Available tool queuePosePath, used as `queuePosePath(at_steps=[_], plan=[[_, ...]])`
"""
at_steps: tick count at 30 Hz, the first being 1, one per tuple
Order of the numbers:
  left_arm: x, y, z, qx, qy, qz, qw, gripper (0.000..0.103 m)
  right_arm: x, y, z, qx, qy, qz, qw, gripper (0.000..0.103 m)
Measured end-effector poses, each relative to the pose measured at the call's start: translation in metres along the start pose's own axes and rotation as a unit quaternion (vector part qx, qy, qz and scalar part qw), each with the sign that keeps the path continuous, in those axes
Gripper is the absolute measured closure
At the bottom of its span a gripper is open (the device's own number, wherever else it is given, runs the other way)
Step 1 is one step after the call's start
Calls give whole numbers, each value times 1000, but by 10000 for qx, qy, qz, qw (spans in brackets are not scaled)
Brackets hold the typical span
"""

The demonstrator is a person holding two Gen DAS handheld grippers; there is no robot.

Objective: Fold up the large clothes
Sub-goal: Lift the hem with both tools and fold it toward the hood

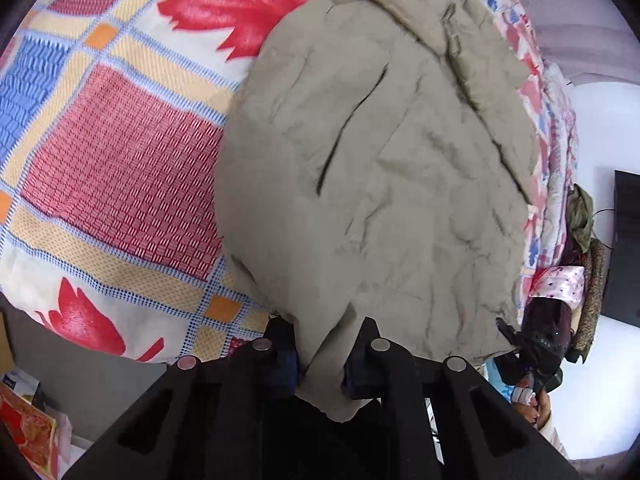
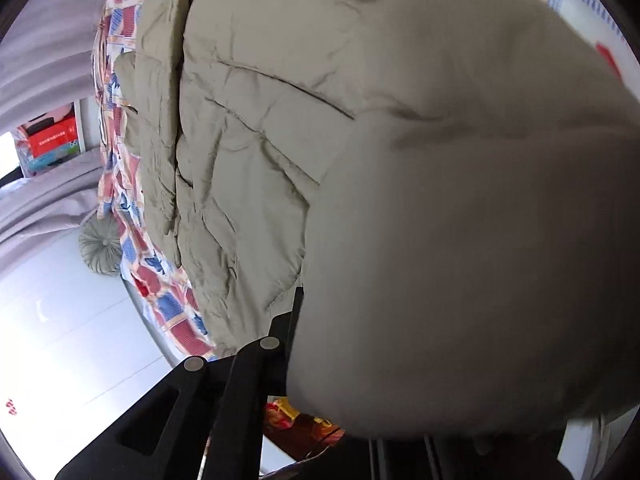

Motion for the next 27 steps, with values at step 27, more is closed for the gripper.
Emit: queuePosePath(at_steps=[27], plan=[[-246, -131, 183, 301, 1447, 2465, 9578, 86, -132, -62, -292, 942, -3071, 1385, 9368, 96]])
Point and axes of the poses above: each gripper's, at about its wrist camera, not at the fingertips, and y roughly the way its jaws point, z to its right, x to its underside, the point moved 5 cm from there along y, roughly the way its jaws point, and after that the axes turned 7 degrees about -z, right-handed, at the moved point
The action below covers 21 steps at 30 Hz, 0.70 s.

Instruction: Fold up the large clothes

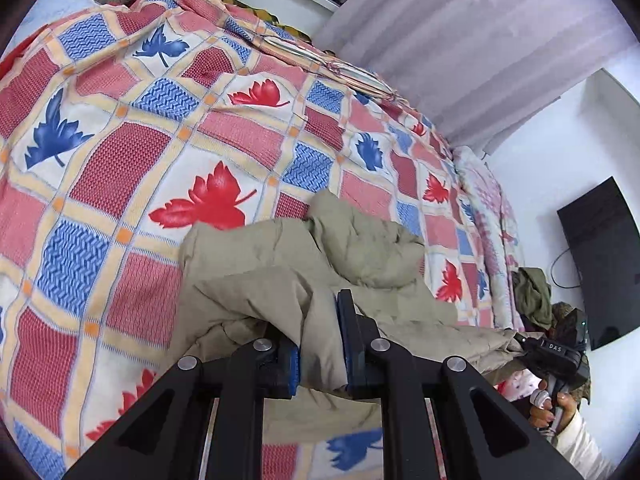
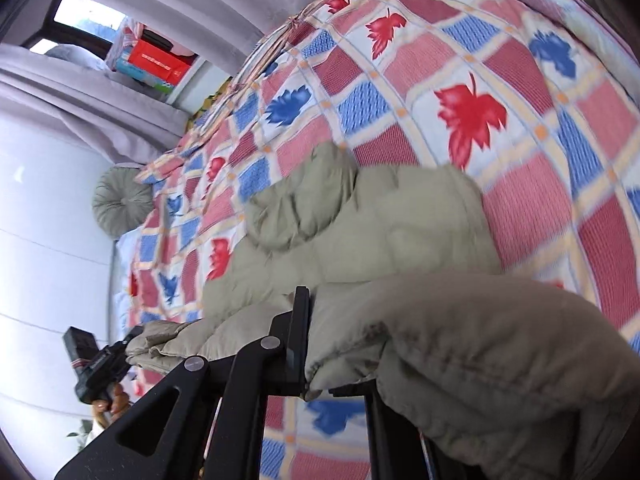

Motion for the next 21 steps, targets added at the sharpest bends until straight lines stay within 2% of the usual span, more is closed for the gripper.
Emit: queuePosePath(at_steps=[4, 8, 11, 17, 18, 20, 21], plan=[[-23, 52, -20, -711, -46, 47, 9974, 86, -45, 51, 5, 420, 53, 30, 9991, 96], [-24, 92, -40, -1194, -138, 5, 9927, 86, -63, 101, 9, 768, 67, 13, 9970, 96], [-26, 105, -45, -1341, -107, -13, 9909, 86, -67, 122, 15, 930, 20, 11, 9957, 96], [-25, 89, -39, -1418, -92, -66, 9898, 83, -69, 124, 24, 745, 278, -7, 9968, 95], [-24, 83, -36, -1430, -42, -43, 9897, 78, -69, 122, 22, 727, 278, 3, 9970, 94], [-23, 65, -27, -1437, 148, 108, 9895, 51, -69, 116, 17, 676, 256, -1, 9974, 92], [-23, 55, -23, -1446, 231, 231, 9890, 20, -69, 114, 14, 648, 248, -19, 9976, 91]])
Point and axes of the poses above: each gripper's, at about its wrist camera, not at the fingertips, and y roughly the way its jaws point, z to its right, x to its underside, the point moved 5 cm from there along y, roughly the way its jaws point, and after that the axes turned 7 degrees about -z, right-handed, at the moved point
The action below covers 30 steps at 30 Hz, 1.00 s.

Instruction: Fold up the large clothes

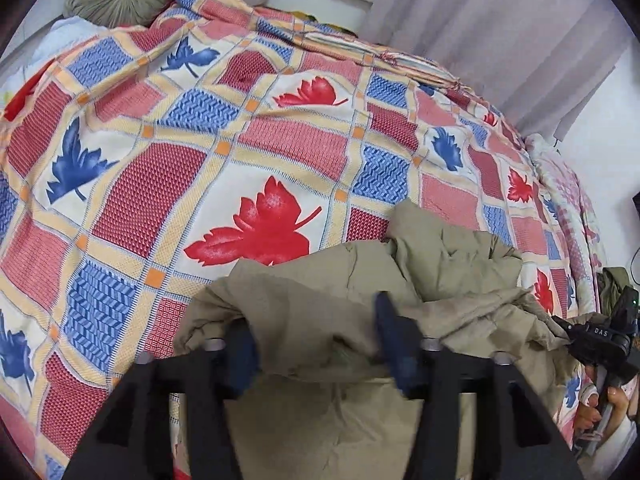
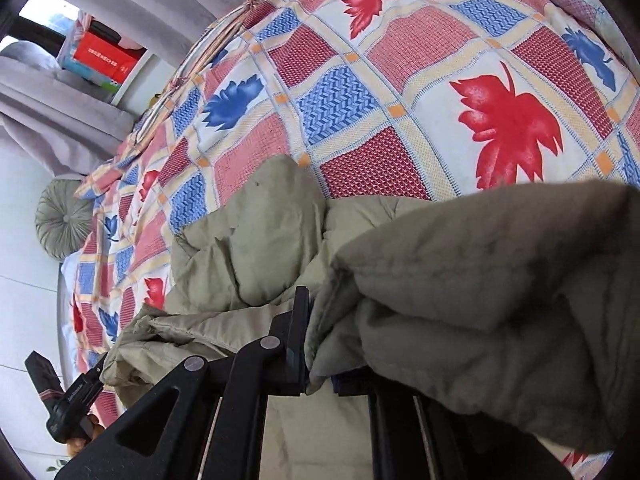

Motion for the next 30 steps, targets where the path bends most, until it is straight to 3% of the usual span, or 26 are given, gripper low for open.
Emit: queuePosePath(at_steps=[1, 3, 4, 6, 7, 9, 11, 12, 14, 19, 23, 30], plan=[[-1, -10, 0, -123, 31, 164, 9998, 0, 0, -3, -2, -28, -8, -29, 10000, 90], [-3, -30, 1, -317, 142, 522, 9980, 0, 0, -9, -6, -133, -62, -85, 9999, 74], [-4, -33, 3, -305, 215, 462, 9982, 0, 1, -12, -7, -141, -86, -77, 9998, 68], [-4, -35, 5, -315, 280, 389, 9984, 0, 1, -21, -11, -215, -137, 33, 9997, 44], [-2, -35, 7, -306, 316, 385, 9983, 3, 2, -27, -13, -295, -175, 103, 9994, 44], [5, -30, 13, -213, 388, 252, 9987, 18, 7, -34, -16, -366, -245, 114, 9990, 44], [17, -18, 22, -110, 536, 25, 9985, 40, 17, -35, -16, -251, -356, 18, 9991, 45], [24, -12, 26, -144, 633, -36, 9979, 42, 23, -34, -14, -146, -429, -6, 9990, 53], [38, -2, 34, -211, 798, -105, 9965, 42, 34, -32, -8, 75, -552, -90, 9984, 65], [51, 23, 35, -629, 1053, -149, 9923, 42, 51, -24, 24, 478, -518, -196, 9973, 66], [34, 47, 15, -721, 693, -178, 9948, 42, 36, -17, 51, 964, -361, 18, 9947, 66], [0, 96, -18, -1221, 171, -210, 9922, 42, 7, 11, 67, 1249, -362, 104, 9914, 66]])
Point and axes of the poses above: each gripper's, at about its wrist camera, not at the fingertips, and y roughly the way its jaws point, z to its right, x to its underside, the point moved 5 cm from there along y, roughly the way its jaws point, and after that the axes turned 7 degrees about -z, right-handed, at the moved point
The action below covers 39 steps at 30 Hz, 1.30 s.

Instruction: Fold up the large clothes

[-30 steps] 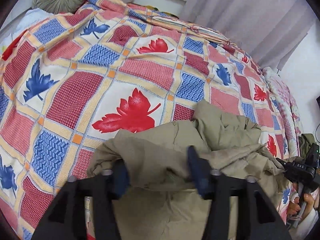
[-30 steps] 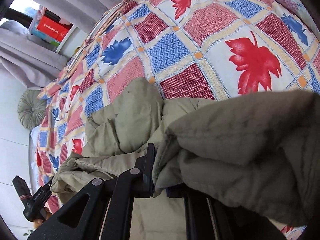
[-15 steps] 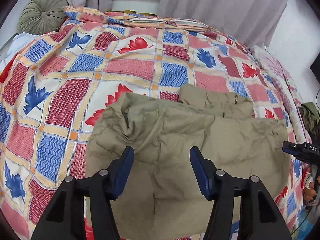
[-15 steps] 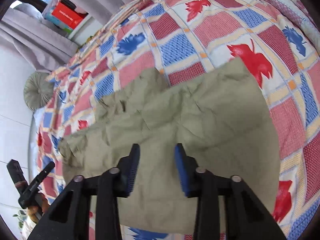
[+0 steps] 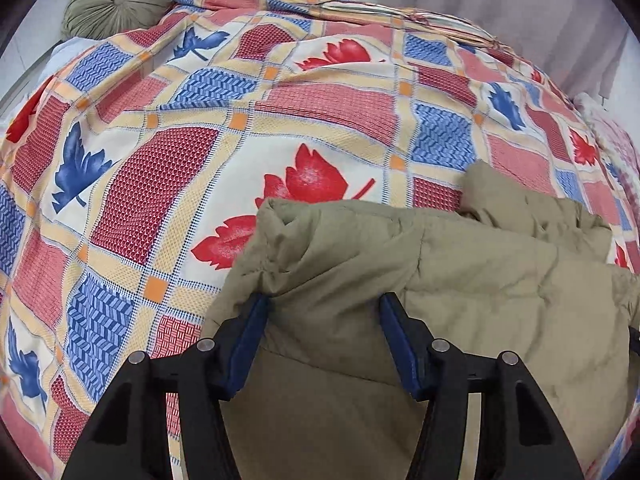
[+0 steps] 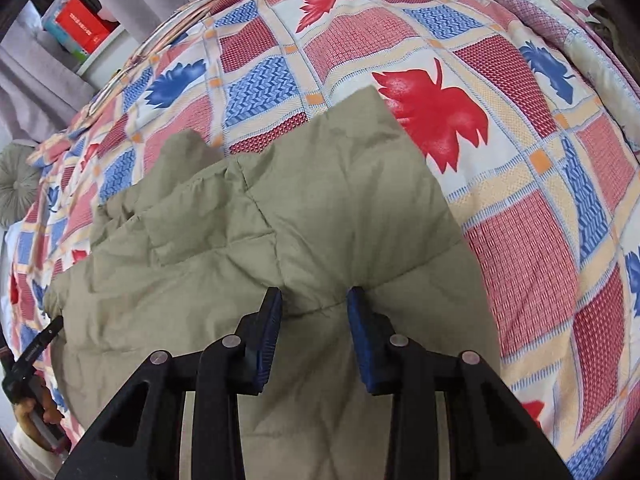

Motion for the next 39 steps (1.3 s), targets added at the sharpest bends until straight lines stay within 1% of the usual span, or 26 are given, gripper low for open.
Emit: queuePosePath(at_steps=[4, 7, 9, 10, 11, 12, 13, 14, 15, 20, 22, 23, 24, 27, 28, 29, 30, 35, 37, 39], plan=[[-15, 7, -6, -135, -235, -5, 9996, 42, -15, 13, -1, 104, 160, 58, 9998, 66], [-17, -7, -13, -77, -417, -5, 9991, 42, -20, 12, -1, 92, 343, 50, 9994, 66], [-12, -23, -14, -40, -329, 4, 9994, 41, -17, 3, -2, -16, 392, 67, 9992, 65], [-6, -32, -15, -21, -234, -5, 9997, 34, -15, -3, -3, -114, 392, 81, 9991, 65], [0, -41, -16, 1, -166, 22, 9999, 23, -11, -10, -5, -223, 388, 97, 9990, 65], [6, -51, -17, 8, -134, 79, 9999, 21, -7, -17, -6, -306, 382, 117, 9987, 63], [14, -61, -18, 48, -107, 130, 9998, 21, -1, -25, -7, -425, 377, 143, 9983, 60], [23, -70, -20, 160, -85, 103, 9998, 21, 5, -31, -8, -517, 384, 159, 9978, 55], [32, -77, -22, 256, -98, 43, 9996, 21, 11, -37, -8, -613, 406, 169, 9972, 53], [76, -100, -29, 702, -349, -231, 9967, 21, 55, -58, -2, -1151, 645, 23, 9912, 51], [95, -104, -31, 827, -449, -363, 9949, 21, 76, -62, 1, -1322, 747, -68, 9884, 47], [104, -104, -31, 871, -489, -443, 9940, 21, 85, -64, 3, -1382, 780, -94, 9873, 43], [112, -104, -31, 900, -508, -483, 9935, 21, 96, -66, 6, -1434, 828, -124, 9861, 42], [132, -105, -33, 888, -597, -495, 9930, 20, 123, -68, 16, -1551, 997, -223, 9826, 41], [139, -105, -33, 894, -657, -517, 9925, 16, 131, -68, 19, -1601, 1058, -261, 9811, 39], [144, -103, -34, 919, -694, -553, 9918, 0, 139, -66, 22, -1638, 1128, -302, 9796, 34], [150, -102, -35, 925, -763, -545, 9913, 0, 146, -65, 25, -1679, 1189, -326, 9781, 29], [171, -88, -34, 1039, -843, -744, 9882, 0, 169, -49, 33, -1765, 1405, -508, 9729, 28], [175, -80, -37, 1159, -1016, -855, 9843, 0, 174, -40, 35, -1857, 1501, -581, 9693, 20], [180, -68, -37, 1378, -1218, -970, 9781, 0, 179, -32, 36, -1958, 1642, -593, 9650, 19]])
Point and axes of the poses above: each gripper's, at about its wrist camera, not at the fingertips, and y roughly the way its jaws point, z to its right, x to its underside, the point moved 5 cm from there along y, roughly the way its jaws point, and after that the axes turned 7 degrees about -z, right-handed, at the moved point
